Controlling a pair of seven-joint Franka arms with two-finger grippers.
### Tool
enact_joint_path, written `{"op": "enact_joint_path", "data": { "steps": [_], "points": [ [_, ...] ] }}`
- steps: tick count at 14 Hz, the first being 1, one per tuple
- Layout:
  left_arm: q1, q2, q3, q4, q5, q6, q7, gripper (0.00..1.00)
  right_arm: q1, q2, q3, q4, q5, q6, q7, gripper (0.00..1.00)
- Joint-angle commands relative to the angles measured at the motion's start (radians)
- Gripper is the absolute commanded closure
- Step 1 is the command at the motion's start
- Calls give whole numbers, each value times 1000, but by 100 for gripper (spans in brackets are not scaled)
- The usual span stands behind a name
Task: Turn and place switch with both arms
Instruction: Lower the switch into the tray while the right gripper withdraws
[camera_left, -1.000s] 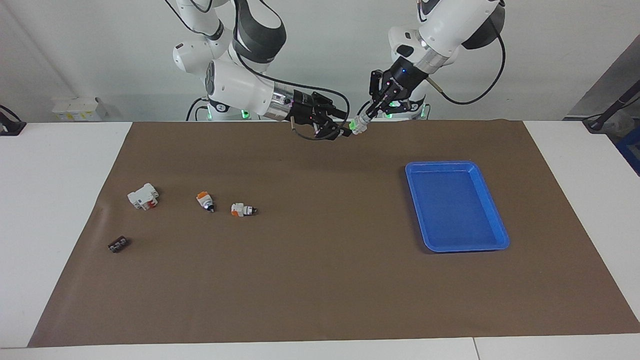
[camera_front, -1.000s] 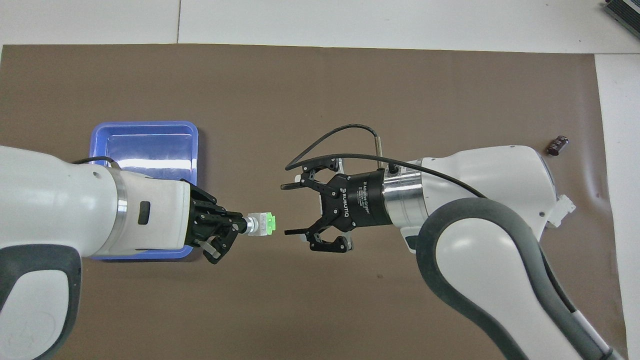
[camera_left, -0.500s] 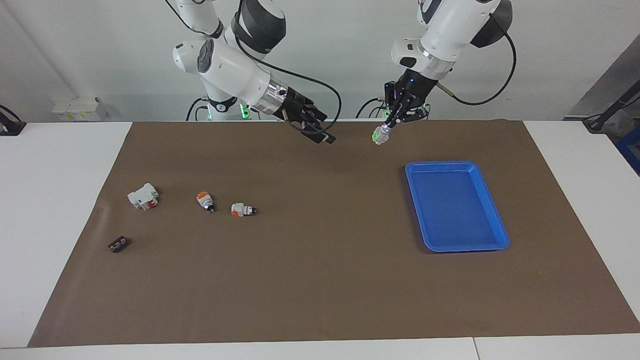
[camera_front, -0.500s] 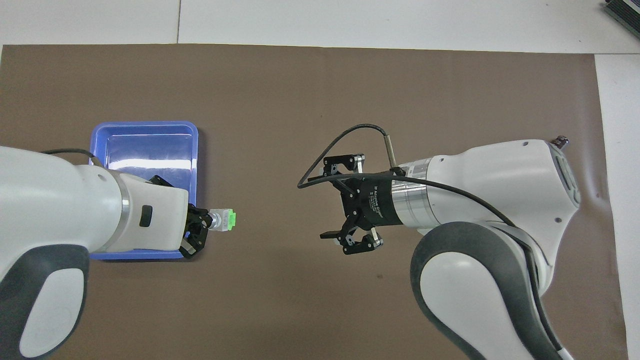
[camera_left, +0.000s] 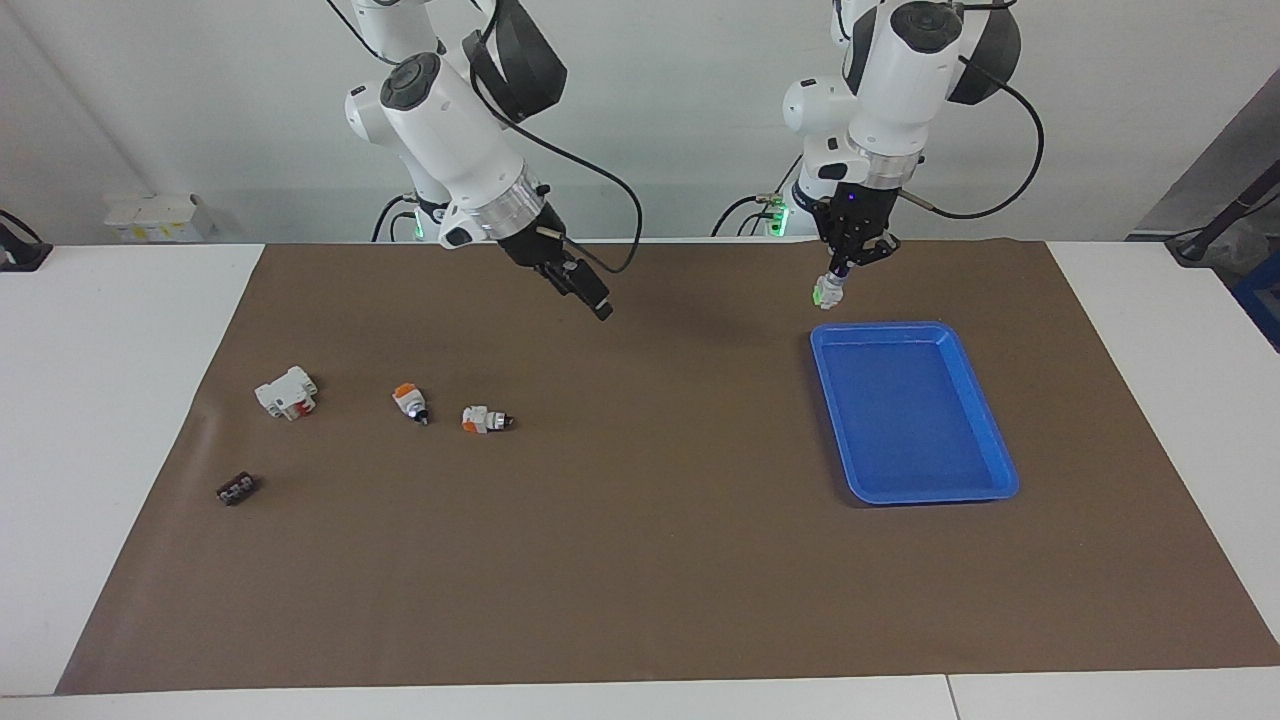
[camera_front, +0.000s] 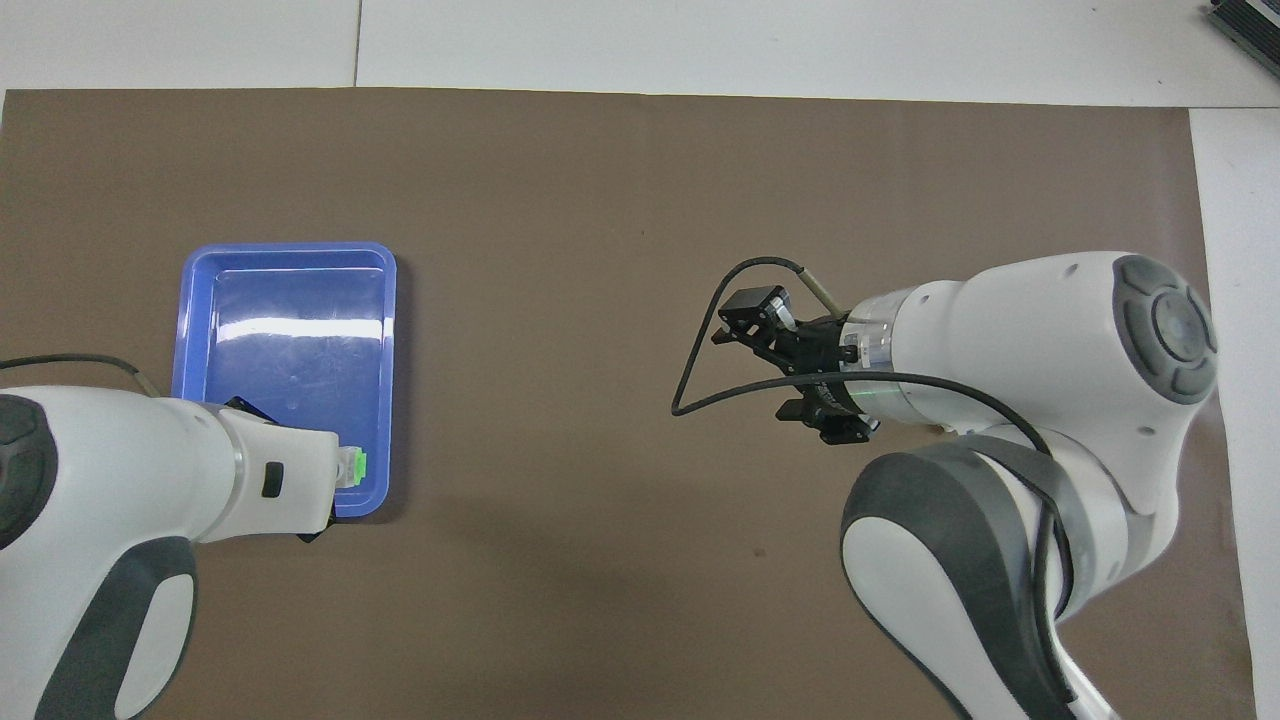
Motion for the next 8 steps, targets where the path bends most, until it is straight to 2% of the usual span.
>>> {"op": "enact_joint_path", "data": {
  "steps": [1,4,8],
  "points": [
    [65,-34,-4,-101,17,129,22,100,-64,-5,9,-1,-144,-25,-200,0],
    [78,50,-4,-138,65,245,22,100,-140,-5,6,10,-283,-60,-405,0],
    [71,186,-6,-138,113,315,20,100,-240,-5,-2,129,-314,-204,-563,0]
  ]
}}
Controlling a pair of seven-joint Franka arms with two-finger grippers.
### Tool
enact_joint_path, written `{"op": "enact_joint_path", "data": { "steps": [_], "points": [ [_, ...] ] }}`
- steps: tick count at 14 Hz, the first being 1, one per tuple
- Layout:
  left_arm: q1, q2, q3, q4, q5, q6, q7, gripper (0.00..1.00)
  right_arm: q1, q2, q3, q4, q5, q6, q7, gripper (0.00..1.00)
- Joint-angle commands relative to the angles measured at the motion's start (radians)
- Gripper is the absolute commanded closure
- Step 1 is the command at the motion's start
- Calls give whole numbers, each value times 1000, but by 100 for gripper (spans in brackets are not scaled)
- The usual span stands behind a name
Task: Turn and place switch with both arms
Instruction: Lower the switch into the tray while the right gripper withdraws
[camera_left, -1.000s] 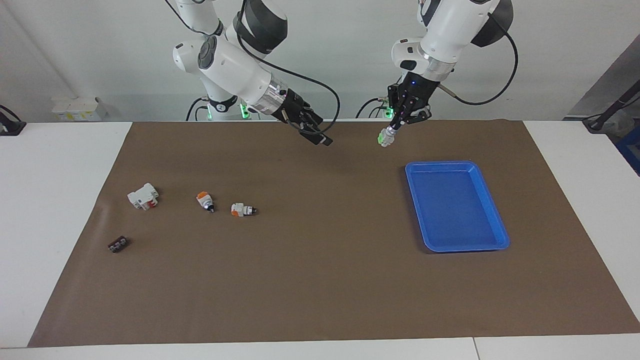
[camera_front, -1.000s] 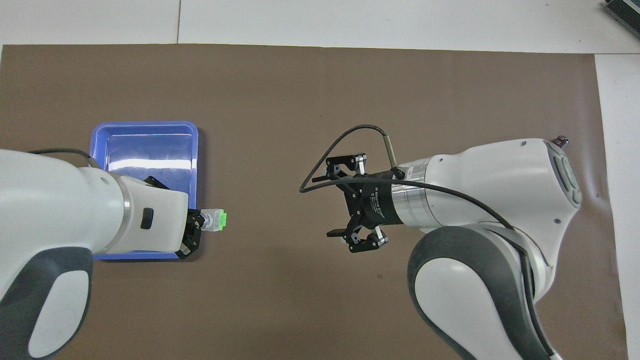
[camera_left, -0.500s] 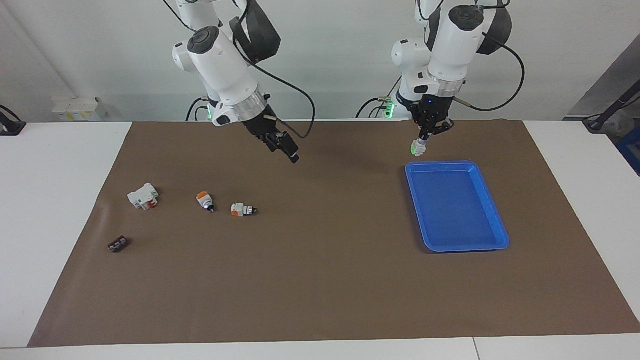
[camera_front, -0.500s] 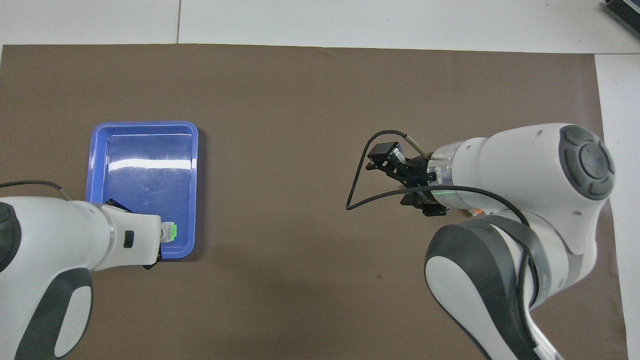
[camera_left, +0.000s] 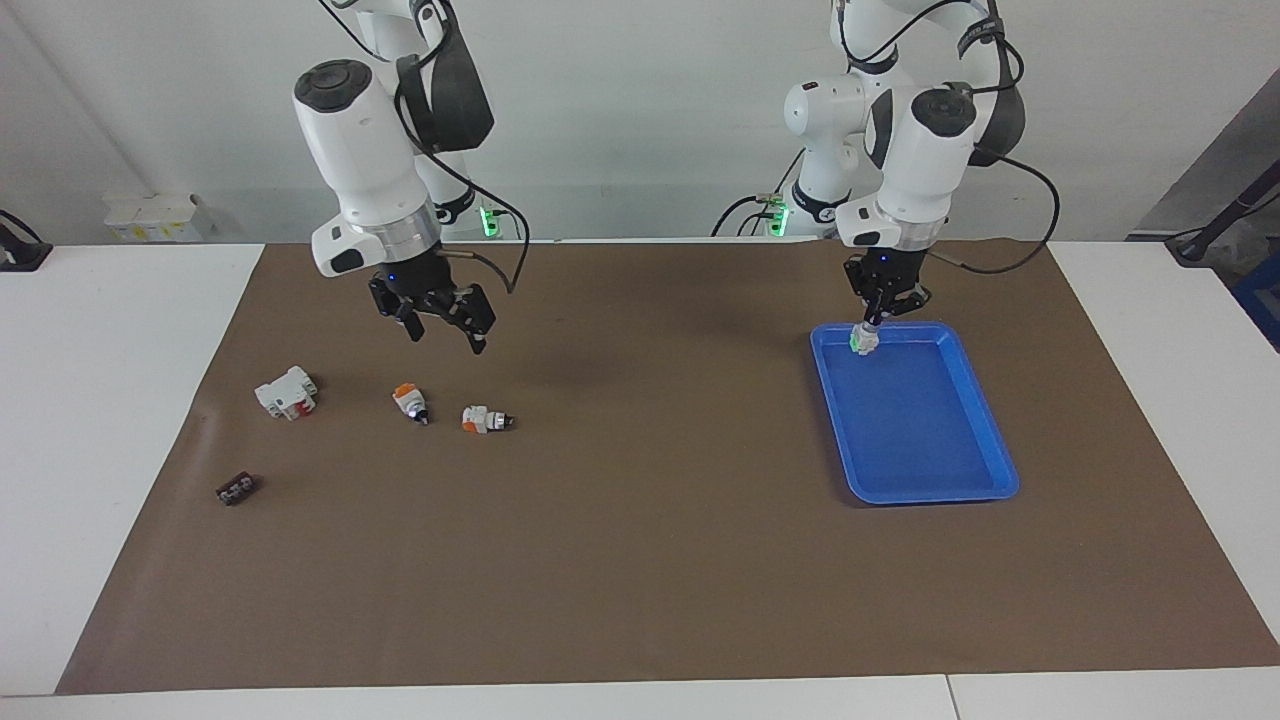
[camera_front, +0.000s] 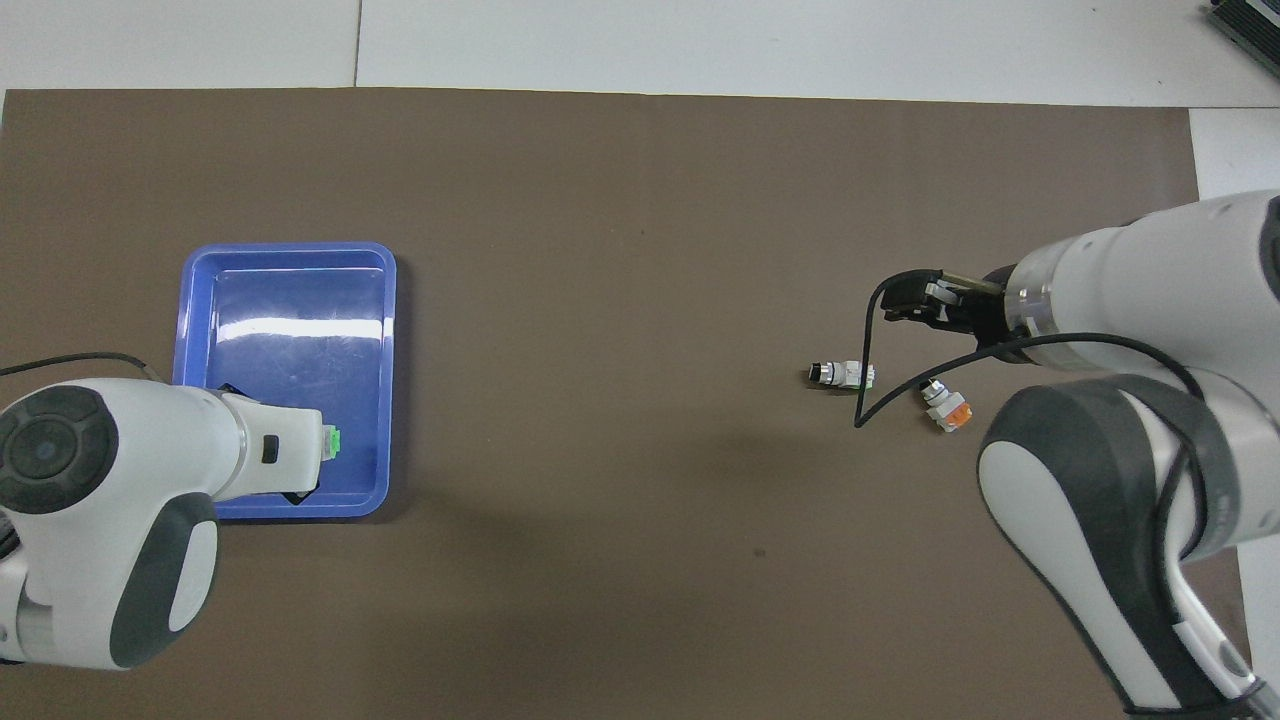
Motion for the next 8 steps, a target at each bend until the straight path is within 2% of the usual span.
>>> {"op": "enact_joint_path", "data": {
  "steps": [1,3,4,5,6,8],
  "points": [
    [0,77,-1,1,27,47,3,100,-68,-4,4,112,-25,-141,-107,0],
    [-6,97,-3,1,27,49,3,100,-145,-1,11,201,-45,-251,-179,0],
    [-6,97,-3,1,27,44,3,100,-151,-3,3,232,-48,-283,-226,0],
    [-8,97,-3,1,27,34,5,59,-153,0,-6,259,-68,-322,-252,0],
    [-8,97,-4,2,27,26,3,32,-153,-1,-5,279,-93,-354,-256,0],
    [-9,95,-6,13,27,-15,5,0,-147,-4,-3,297,-105,-374,-248,0]
  ]
}}
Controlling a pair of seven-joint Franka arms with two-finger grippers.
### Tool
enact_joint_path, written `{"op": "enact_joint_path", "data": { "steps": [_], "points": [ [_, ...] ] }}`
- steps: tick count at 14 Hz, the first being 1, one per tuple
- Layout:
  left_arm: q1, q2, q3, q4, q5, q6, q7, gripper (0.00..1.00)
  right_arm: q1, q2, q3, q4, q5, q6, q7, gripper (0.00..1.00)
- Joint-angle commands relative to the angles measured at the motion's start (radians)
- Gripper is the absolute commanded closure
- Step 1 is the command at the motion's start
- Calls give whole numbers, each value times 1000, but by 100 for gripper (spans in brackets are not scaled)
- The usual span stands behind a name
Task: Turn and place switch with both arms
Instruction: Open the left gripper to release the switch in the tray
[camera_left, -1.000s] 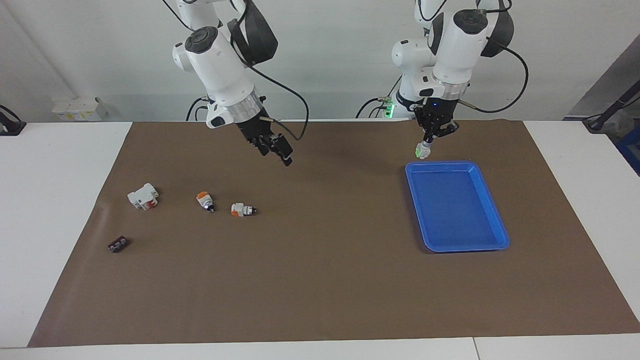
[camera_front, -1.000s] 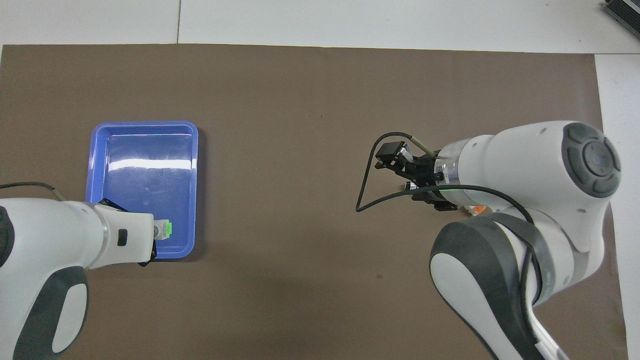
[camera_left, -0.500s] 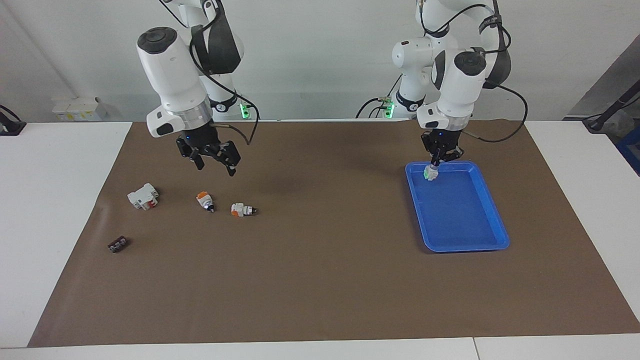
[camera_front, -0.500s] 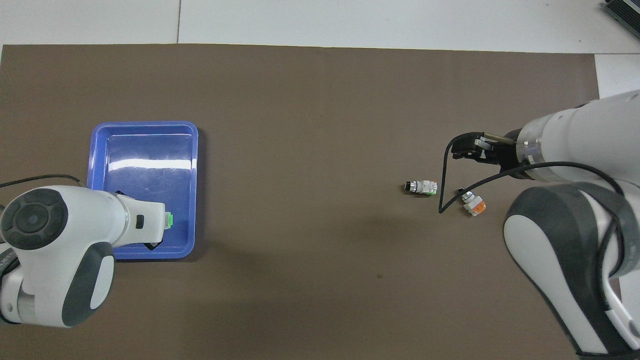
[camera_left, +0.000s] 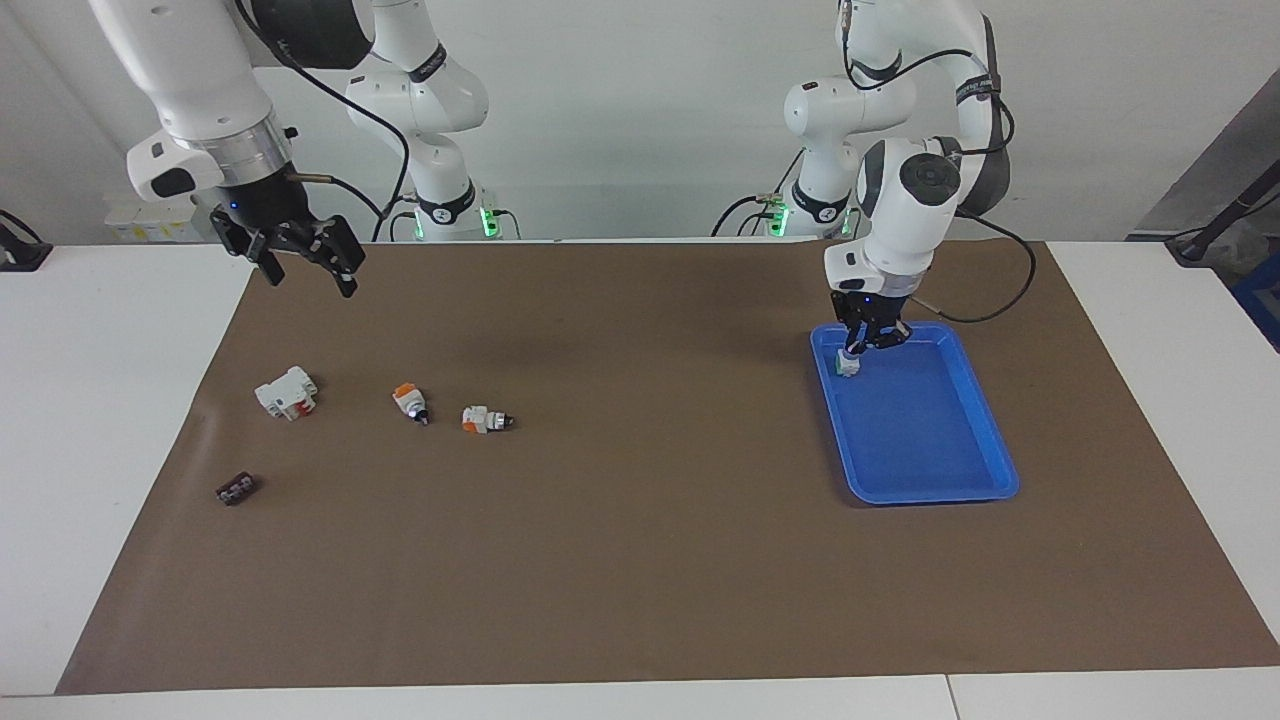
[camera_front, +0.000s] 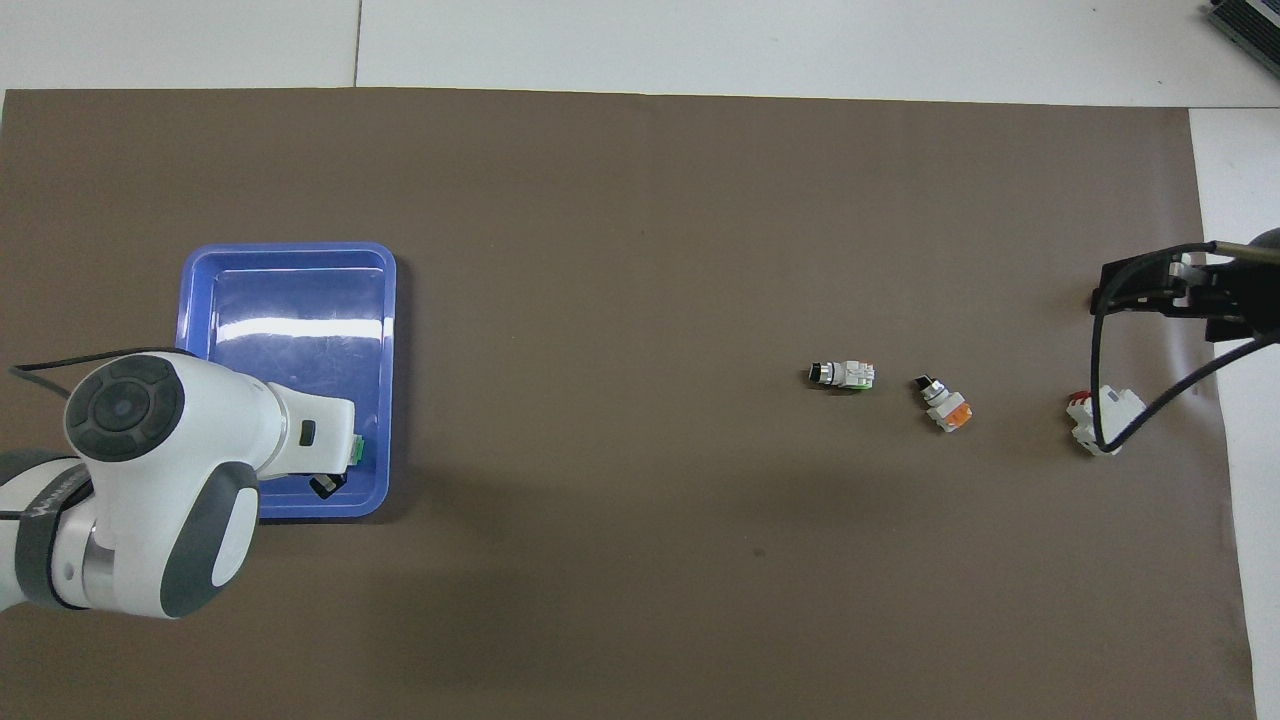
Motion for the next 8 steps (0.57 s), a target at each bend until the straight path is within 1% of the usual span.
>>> {"op": "enact_joint_path", "data": {
  "steps": [1,2,3,5,6,7,8],
  "points": [
    [-8,-14,4,23,21,-84,-13,0,9,4,12,20,-30,-52,-5,0],
    [-8,-23,6,32,21,-124,-17,0,9,-1,14,16,-30,-56,-5,0],
    [-10,-49,7,35,21,-167,-22,0,10,-4,14,8,-30,-56,-7,0],
    [-22,-100,13,34,21,-198,-98,0,10,-7,14,6,-30,-56,-11,0],
    [-31,-106,42,34,19,-210,-173,0,10,-7,15,5,-27,-57,-14,0],
    [-77,-114,108,35,21,-222,-262,0,12,-7,17,6,-26,-59,-11,0],
    [-147,-128,181,37,21,-233,-301,0,12,-7,19,6,-24,-60,-8,0]
  ]
}}
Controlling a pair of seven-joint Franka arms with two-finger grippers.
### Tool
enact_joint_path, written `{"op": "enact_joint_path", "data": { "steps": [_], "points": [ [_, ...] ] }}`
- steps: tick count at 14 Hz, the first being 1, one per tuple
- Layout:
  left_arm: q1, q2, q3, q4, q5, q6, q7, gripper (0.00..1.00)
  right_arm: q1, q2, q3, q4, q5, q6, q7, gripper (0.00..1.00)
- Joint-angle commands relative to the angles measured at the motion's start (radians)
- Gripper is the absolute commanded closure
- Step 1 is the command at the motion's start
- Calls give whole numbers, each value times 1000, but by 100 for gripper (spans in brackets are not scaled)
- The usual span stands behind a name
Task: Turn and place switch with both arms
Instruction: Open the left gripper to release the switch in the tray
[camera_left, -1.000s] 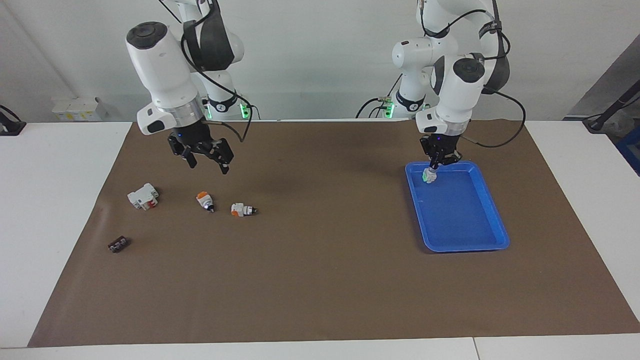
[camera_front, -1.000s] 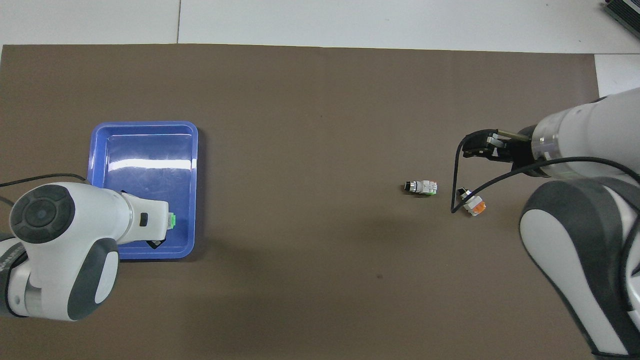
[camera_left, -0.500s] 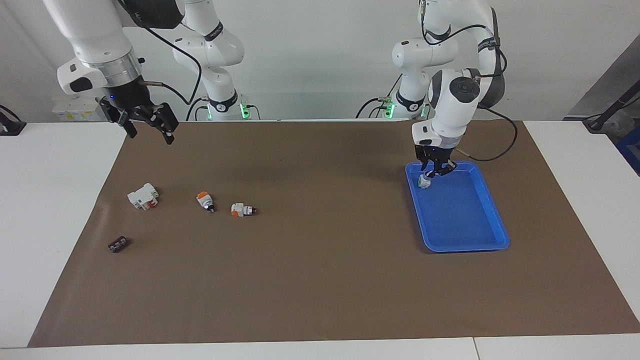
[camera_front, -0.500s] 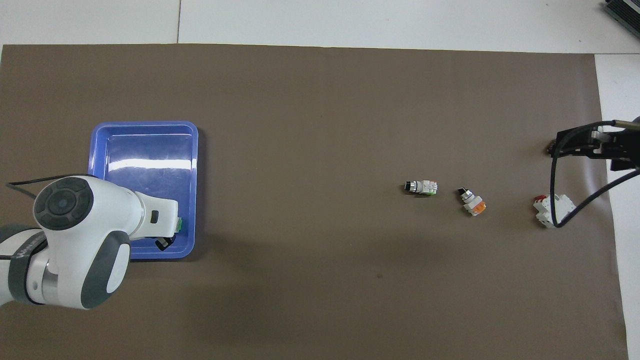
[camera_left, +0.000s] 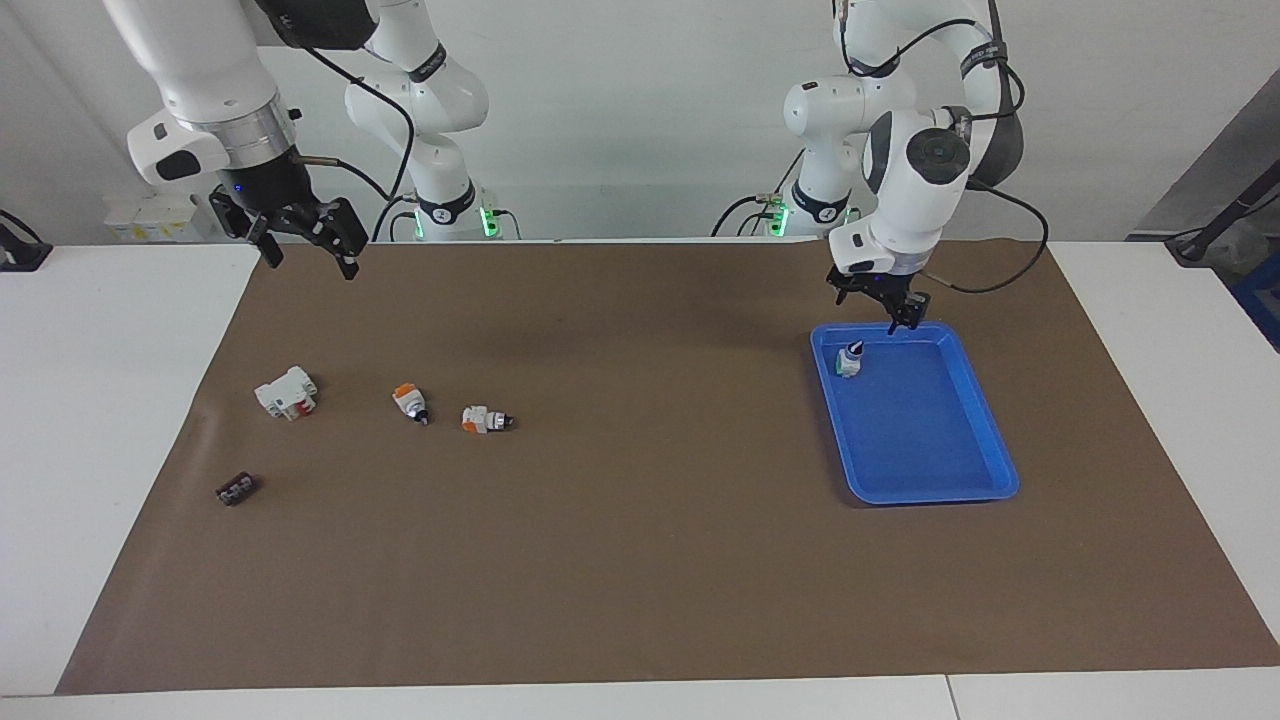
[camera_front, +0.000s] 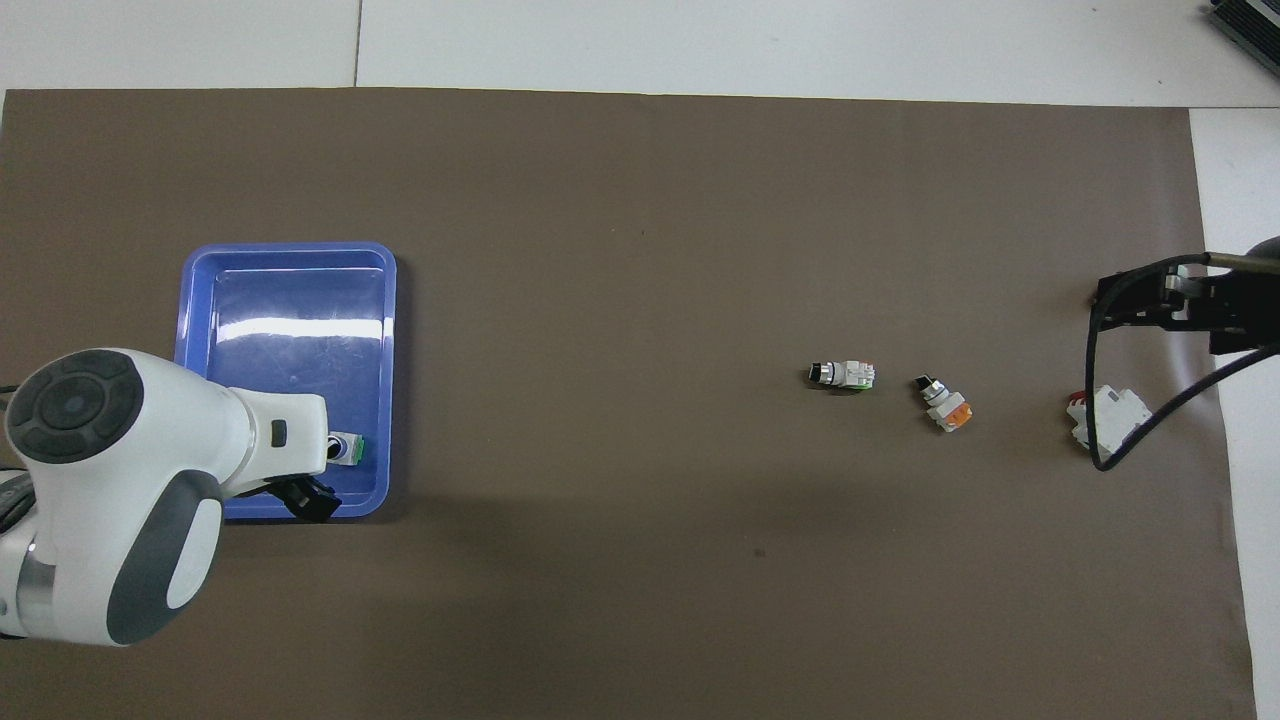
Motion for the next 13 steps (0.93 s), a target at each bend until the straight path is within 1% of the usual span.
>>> {"op": "enact_joint_path", "data": {
  "steps": [1,2,4,5,8,10,11,13],
  "points": [
    [-142,-34,173,31,21,-38,-110,0,2,-7,6,-3,-11,-19,-8,0],
    [-163,-28,206,74,19,-63,-113,0,2,-6,6,2,-7,-34,-10,0],
    [-181,-15,224,157,17,-119,-180,0,2,-6,6,5,-7,-36,-10,0],
    [-182,3,224,221,17,-148,-213,0,2,-6,6,3,-7,-36,-10,0],
    [-185,96,240,462,16,-267,-266,0,2,-6,6,3,-7,-36,-13,0],
    [-225,161,284,643,16,-394,-270,0,2,-6,6,3,-7,-39,-14,0],
    [-225,195,290,730,11,-450,-270,0,2,-6,6,3,-7,-42,-14,0],
    [-210,244,289,848,-7,-534,-288,0,2,-6,6,3,-7,-42,-14,0]
  ]
}}
